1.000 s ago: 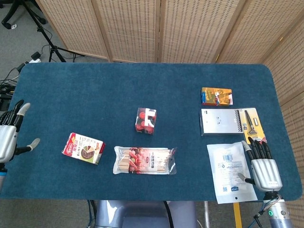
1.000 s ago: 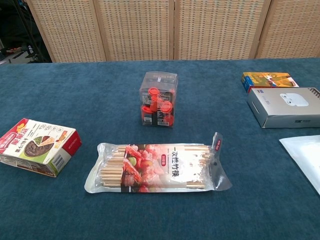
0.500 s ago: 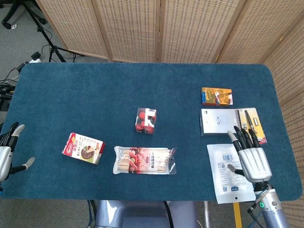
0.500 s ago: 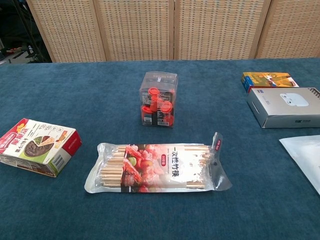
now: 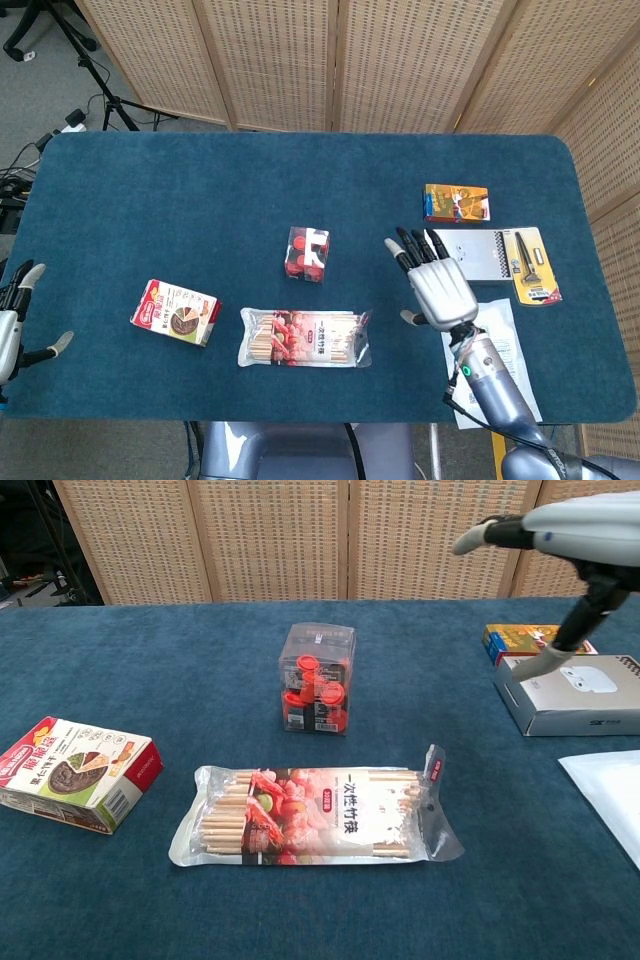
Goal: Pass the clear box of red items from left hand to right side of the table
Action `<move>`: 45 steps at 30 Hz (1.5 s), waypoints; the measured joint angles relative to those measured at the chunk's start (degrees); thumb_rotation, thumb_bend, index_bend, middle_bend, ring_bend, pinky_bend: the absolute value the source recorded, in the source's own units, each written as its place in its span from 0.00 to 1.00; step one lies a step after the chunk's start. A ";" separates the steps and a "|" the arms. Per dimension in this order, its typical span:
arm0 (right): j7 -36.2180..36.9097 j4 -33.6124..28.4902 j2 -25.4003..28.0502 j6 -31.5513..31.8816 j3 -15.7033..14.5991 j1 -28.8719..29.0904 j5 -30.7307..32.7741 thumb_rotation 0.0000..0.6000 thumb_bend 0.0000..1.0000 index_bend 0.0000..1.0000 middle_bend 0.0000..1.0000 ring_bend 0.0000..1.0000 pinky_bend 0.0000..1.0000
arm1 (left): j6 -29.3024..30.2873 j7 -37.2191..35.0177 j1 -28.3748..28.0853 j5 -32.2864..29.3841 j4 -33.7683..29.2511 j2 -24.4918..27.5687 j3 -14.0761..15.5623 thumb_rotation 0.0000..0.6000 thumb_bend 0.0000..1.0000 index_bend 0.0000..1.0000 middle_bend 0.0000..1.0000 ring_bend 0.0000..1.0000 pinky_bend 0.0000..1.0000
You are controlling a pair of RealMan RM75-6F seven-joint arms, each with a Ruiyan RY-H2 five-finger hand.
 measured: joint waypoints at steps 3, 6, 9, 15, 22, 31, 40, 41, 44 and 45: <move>-3.65 0.46 -3.32 -0.17 1.79 4.83 7.66 1.00 0.05 0.00 0.00 0.00 0.00 | -0.77 -0.46 0.07 0.00 0.42 0.01 -0.31 1.00 0.21 0.00 0.00 0.14 0.16; -7.02 1.02 -6.00 -0.06 3.48 9.84 15.60 1.00 0.05 0.00 0.00 0.00 0.00 | -1.80 -0.63 0.06 0.09 0.89 0.00 -0.52 1.00 0.20 0.00 0.00 0.14 0.16; -9.07 1.93 -8.21 -0.24 5.23 15.11 23.04 1.00 0.05 0.00 0.00 0.00 0.00 | -2.67 -0.63 0.02 -0.07 1.37 -0.23 -1.01 1.00 0.21 0.00 0.00 0.14 0.16; -12.19 7.04 -12.29 -0.86 7.16 25.59 33.39 1.00 0.05 0.00 0.00 0.00 0.00 | -4.41 -0.83 -0.02 -0.49 2.07 -0.58 -1.56 1.00 0.21 0.00 0.00 0.14 0.16; -13.57 15.23 -15.49 -2.47 8.23 33.49 42.76 1.00 0.05 0.00 0.00 0.00 0.00 | -6.88 -1.80 -0.31 -1.61 3.35 -0.98 -2.29 1.00 0.21 0.00 0.00 0.14 0.16; -13.76 24.86 -17.87 -8.36 8.00 40.06 51.24 1.00 0.05 0.00 0.00 0.00 0.00 | -10.00 -4.02 -0.79 -3.57 5.94 -1.44 -3.58 1.00 0.21 0.00 0.00 0.14 0.16; -10.98 31.82 -18.50 -14.44 4.76 42.97 52.94 1.00 0.05 0.00 0.00 0.00 0.00 | -10.90 -4.37 -0.60 -3.24 6.19 -1.63 -3.91 1.00 0.21 0.00 0.00 0.14 0.16; -10.45 32.42 -18.51 -14.99 4.40 43.27 53.04 1.00 0.05 0.00 0.00 0.00 0.00 | -10.97 -4.38 -0.59 -3.25 6.17 -1.63 -3.96 1.00 0.21 0.00 0.00 0.14 0.16; -9.20 33.55 -18.48 -16.02 3.66 43.79 53.06 1.00 0.05 0.00 0.00 0.00 0.00 | -11.13 -4.38 -0.53 -3.32 6.15 -1.59 -4.13 1.00 0.21 0.00 0.00 0.14 0.16; -8.81 33.83 -18.48 -16.28 3.43 43.90 53.01 1.00 0.05 0.00 0.00 0.00 0.00 | -11.24 -4.35 -0.50 -3.38 6.13 -1.59 -4.19 1.00 0.21 0.00 0.00 0.14 0.16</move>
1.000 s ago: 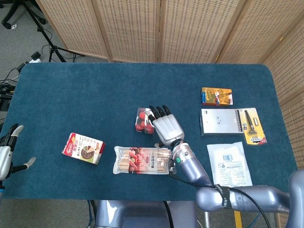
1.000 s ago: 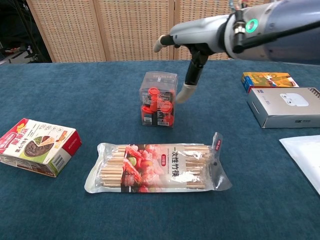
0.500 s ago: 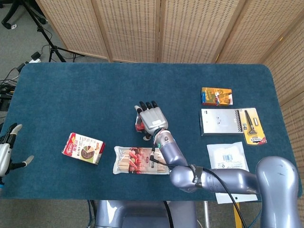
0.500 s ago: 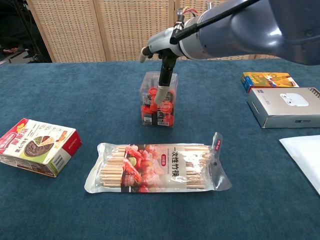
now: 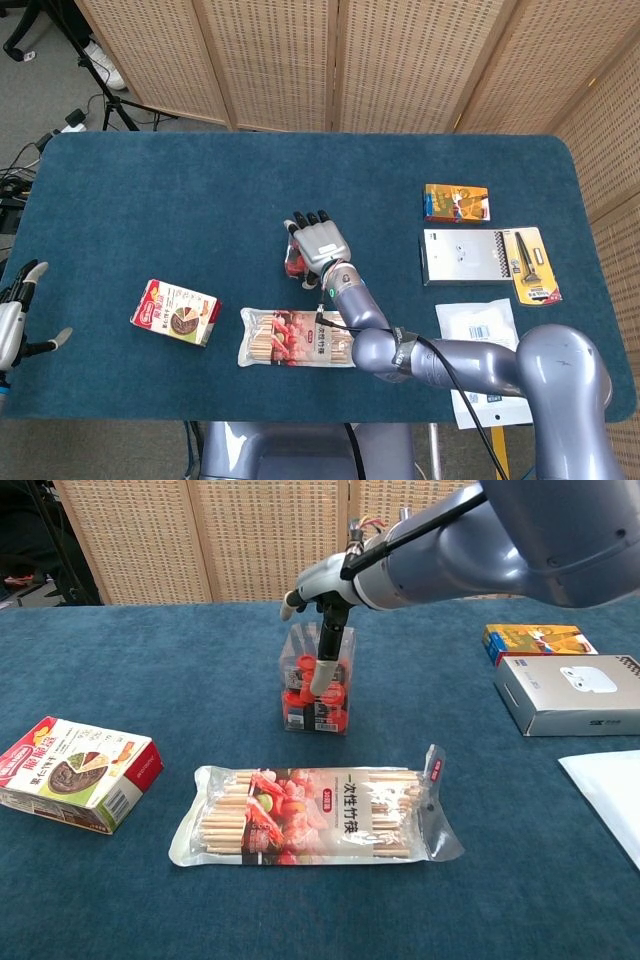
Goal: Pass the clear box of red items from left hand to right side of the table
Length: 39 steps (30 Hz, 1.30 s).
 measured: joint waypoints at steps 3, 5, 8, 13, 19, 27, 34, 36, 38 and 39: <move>1.22 0.86 0.03 -0.76 -0.90 0.37 -0.27 1.00 0.05 0.00 0.00 0.00 0.00 | -0.28 0.06 0.03 0.03 -0.07 -0.01 -0.03 1.00 0.21 0.00 0.00 0.14 0.16; 2.05 1.21 0.08 -1.19 -1.60 0.54 -0.32 1.00 0.05 0.00 0.00 0.00 0.00 | -0.58 -0.03 -0.02 0.11 -0.10 -0.01 -0.05 1.00 0.21 0.00 0.00 0.14 0.16; 3.28 1.54 0.20 -1.81 -2.54 0.70 -0.11 1.00 0.05 0.00 0.00 0.00 0.00 | -0.90 -0.54 -0.06 0.36 -0.12 0.07 -0.08 1.00 0.21 0.00 0.00 0.14 0.16; 5.04 2.17 0.10 -2.58 -3.92 0.87 -0.31 1.00 0.09 0.00 0.00 0.00 0.00 | -1.02 -0.82 -0.03 0.79 -0.22 0.15 -0.20 1.00 0.21 0.00 0.00 0.14 0.16; 6.24 2.49 -0.19 -2.64 -4.75 1.11 -0.94 1.00 0.13 0.06 0.00 0.00 0.02 | -1.17 -0.97 0.02 0.86 -0.24 0.21 -0.23 1.00 0.21 0.00 0.00 0.14 0.16; 8.84 3.04 -0.91 -0.72 -5.98 0.93 -4.41 1.00 0.16 0.31 0.22 0.15 0.29 | -1.55 -1.31 0.06 0.93 -0.23 0.28 -0.44 1.00 0.21 0.00 0.00 0.14 0.16; 9.99 3.02 -1.13 0.79 -6.87 0.73 -6.17 1.00 0.16 0.40 0.30 0.24 0.35 | -1.85 -1.39 0.04 0.80 -0.19 0.24 -0.58 1.00 0.21 0.00 0.00 0.14 0.16; 9.99 2.93 -1.01 0.98 -7.12 0.77 -6.15 1.00 0.16 0.41 0.31 0.25 0.36 | -2.03 -1.39 0.01 0.81 -0.22 0.25 -0.59 1.00 0.21 0.00 0.00 0.14 0.16; 9.98 2.76 -0.89 1.15 -7.36 0.80 -6.16 1.00 0.16 0.42 0.32 0.26 0.36 | -2.08 -1.42 0.00 0.83 -0.26 0.26 -0.62 1.00 0.21 0.00 0.00 0.14 0.16; 9.97 2.72 -0.85 1.23 -7.45 0.81 -6.17 1.00 0.16 0.42 0.32 0.26 0.36 | -2.11 -1.43 0.01 0.85 -0.29 0.28 -0.62 1.00 0.21 0.00 0.00 0.14 0.16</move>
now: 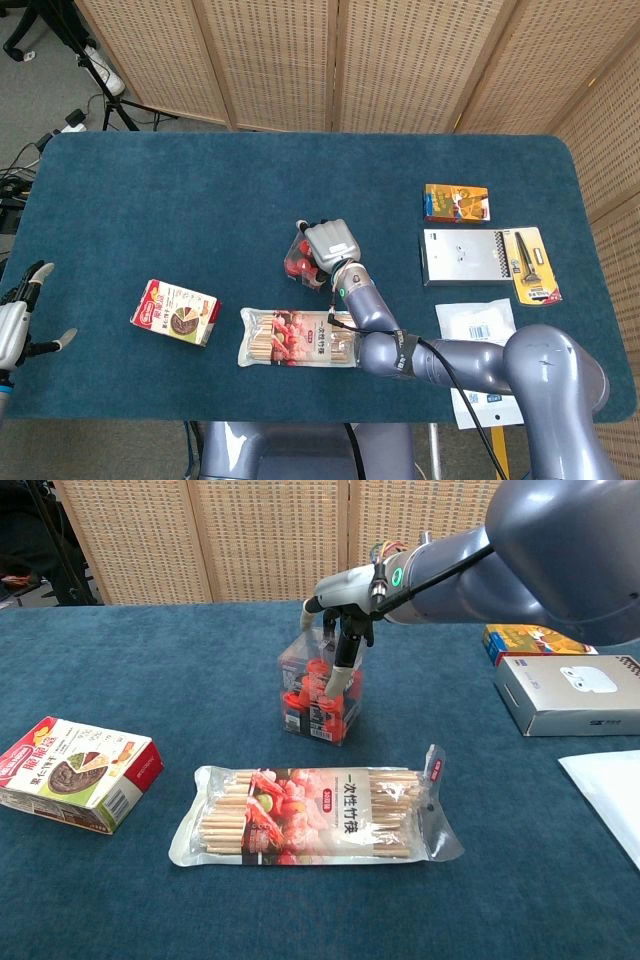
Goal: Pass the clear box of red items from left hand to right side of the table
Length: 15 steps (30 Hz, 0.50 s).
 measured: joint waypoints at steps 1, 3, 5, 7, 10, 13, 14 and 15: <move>-0.02 -0.06 0.04 0.11 -0.10 0.01 -0.02 1.00 0.16 0.43 0.32 0.26 0.36 | -0.06 0.01 0.00 0.00 -0.01 0.01 0.00 1.00 0.21 0.00 0.00 0.14 0.16; -0.17 -0.26 0.21 0.41 -0.38 0.03 -0.04 1.00 0.16 0.43 0.32 0.26 0.36 | -0.19 0.02 -0.01 -0.05 -0.04 0.04 -0.02 1.00 0.21 0.00 0.00 0.14 0.16; -0.23 -0.59 0.50 0.75 -0.50 0.03 0.02 1.00 0.16 0.43 0.32 0.26 0.37 | -0.23 -0.02 -0.01 -0.10 -0.03 0.04 -0.07 1.00 0.21 0.00 0.00 0.14 0.16; -0.25 -0.87 0.78 1.03 -0.54 0.00 0.08 1.00 0.16 0.44 0.32 0.26 0.38 | -0.35 -0.04 -0.02 -0.17 0.02 0.02 -0.11 1.00 0.21 0.00 0.00 0.14 0.16; -0.38 -1.66 1.49 1.71 -0.57 -0.03 0.14 1.00 0.16 0.45 0.32 0.27 0.38 | -0.45 -0.08 -0.04 -0.19 0.04 0.00 -0.16 1.00 0.21 0.00 0.00 0.14 0.16; -0.67 -2.83 2.50 2.77 -0.59 -0.07 0.12 1.00 0.16 0.47 0.33 0.28 0.39 | -0.42 -0.08 -0.01 -0.13 0.01 0.00 -0.20 1.00 0.21 0.00 0.00 0.14 0.16; -0.89 -3.31 2.92 3.30 -0.63 -0.08 0.12 1.00 0.16 0.47 0.33 0.28 0.39 | -0.41 -0.04 0.00 -0.14 0.00 0.01 -0.22 1.00 0.21 0.00 0.00 0.14 0.16; -1.09 -3.67 3.24 3.69 -0.67 -0.08 0.13 1.00 0.16 0.48 0.33 0.28 0.39 | -0.42 0.03 0.00 -0.16 -0.03 0.03 -0.23 1.00 0.21 0.00 0.00 0.14 0.16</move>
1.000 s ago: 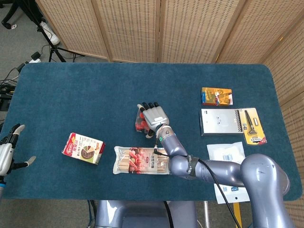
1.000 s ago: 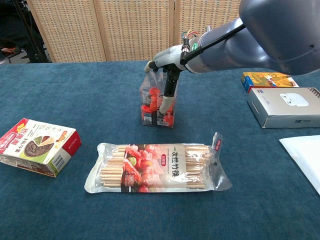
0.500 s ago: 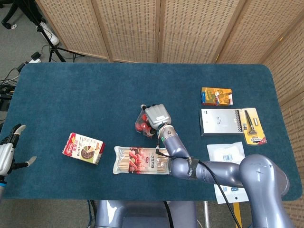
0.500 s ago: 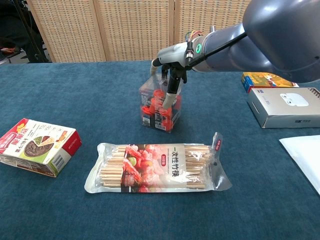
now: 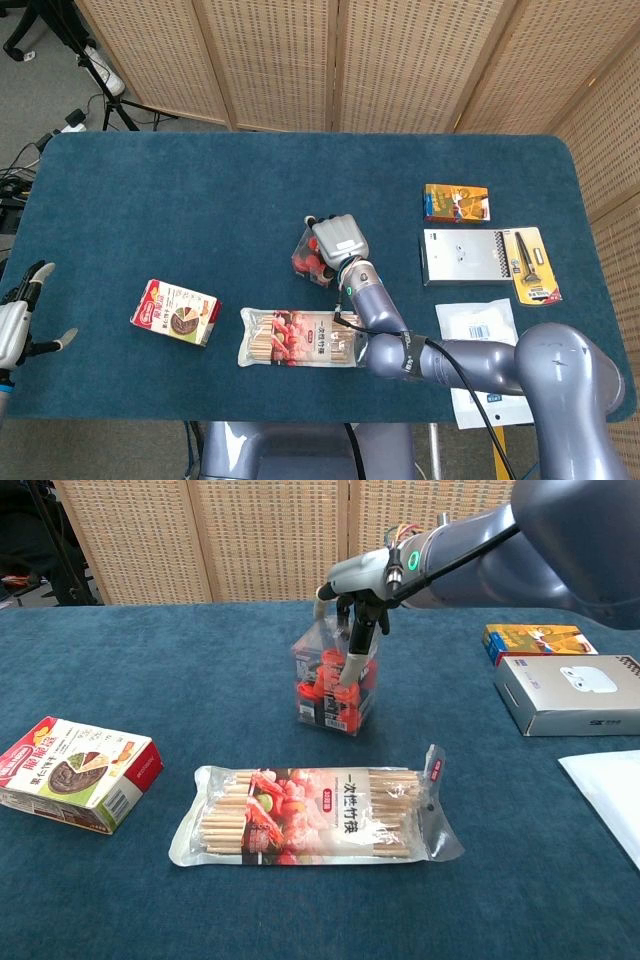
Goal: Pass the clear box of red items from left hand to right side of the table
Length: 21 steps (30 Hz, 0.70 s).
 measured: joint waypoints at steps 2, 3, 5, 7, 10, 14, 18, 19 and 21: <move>-0.46 -0.64 0.70 1.01 -0.14 -0.05 0.00 1.00 0.16 0.48 0.33 0.28 0.39 | 0.03 0.06 0.03 0.02 -0.09 0.01 0.00 1.00 0.21 0.00 0.00 0.14 0.16; -0.63 -0.85 1.01 1.55 -0.21 -0.10 -0.02 1.00 0.16 0.48 0.33 0.28 0.39 | 0.05 0.14 0.05 0.04 -0.14 0.00 0.00 1.00 0.21 0.00 0.00 0.14 0.16; -1.11 -1.81 1.92 2.68 -0.46 -0.34 -0.02 1.00 0.16 0.48 0.33 0.28 0.39 | 0.05 0.20 0.07 0.02 -0.20 -0.02 0.00 1.00 0.21 0.00 0.00 0.14 0.16; -1.52 -2.51 2.80 3.44 -0.81 -0.76 0.04 1.00 0.16 0.48 0.33 0.28 0.39 | -0.02 0.27 0.09 -0.02 -0.28 0.00 0.01 1.00 0.21 0.00 0.00 0.14 0.16; -1.84 -2.78 3.72 3.97 -1.47 -1.66 0.20 1.00 0.16 0.48 0.33 0.28 0.39 | -0.09 0.37 0.10 -0.01 -0.37 0.03 0.04 1.00 0.21 0.00 0.00 0.14 0.16; -1.79 -2.56 4.51 3.99 -2.01 -2.72 0.52 1.00 0.16 0.48 0.33 0.28 0.39 | -0.12 0.45 0.08 0.12 -0.44 -0.01 0.05 1.00 0.21 0.00 0.00 0.14 0.16; -1.23 -2.04 5.25 3.48 -2.57 -4.04 0.46 1.00 0.16 0.48 0.33 0.28 0.39 | -0.19 0.57 0.06 0.09 -0.49 -0.09 0.03 1.00 0.21 0.00 0.00 0.14 0.16; -1.15 -1.93 5.37 3.38 -2.71 -4.24 0.40 1.00 0.16 0.48 0.33 0.28 0.39 | -0.22 0.57 0.05 0.07 -0.51 -0.09 0.03 1.00 0.21 0.00 0.00 0.14 0.16; -1.00 -1.57 5.58 3.24 -2.99 -4.68 0.36 1.00 0.16 0.48 0.33 0.28 0.39 | -0.27 0.61 0.04 0.07 -0.61 -0.08 0.05 1.00 0.21 0.00 0.00 0.14 0.16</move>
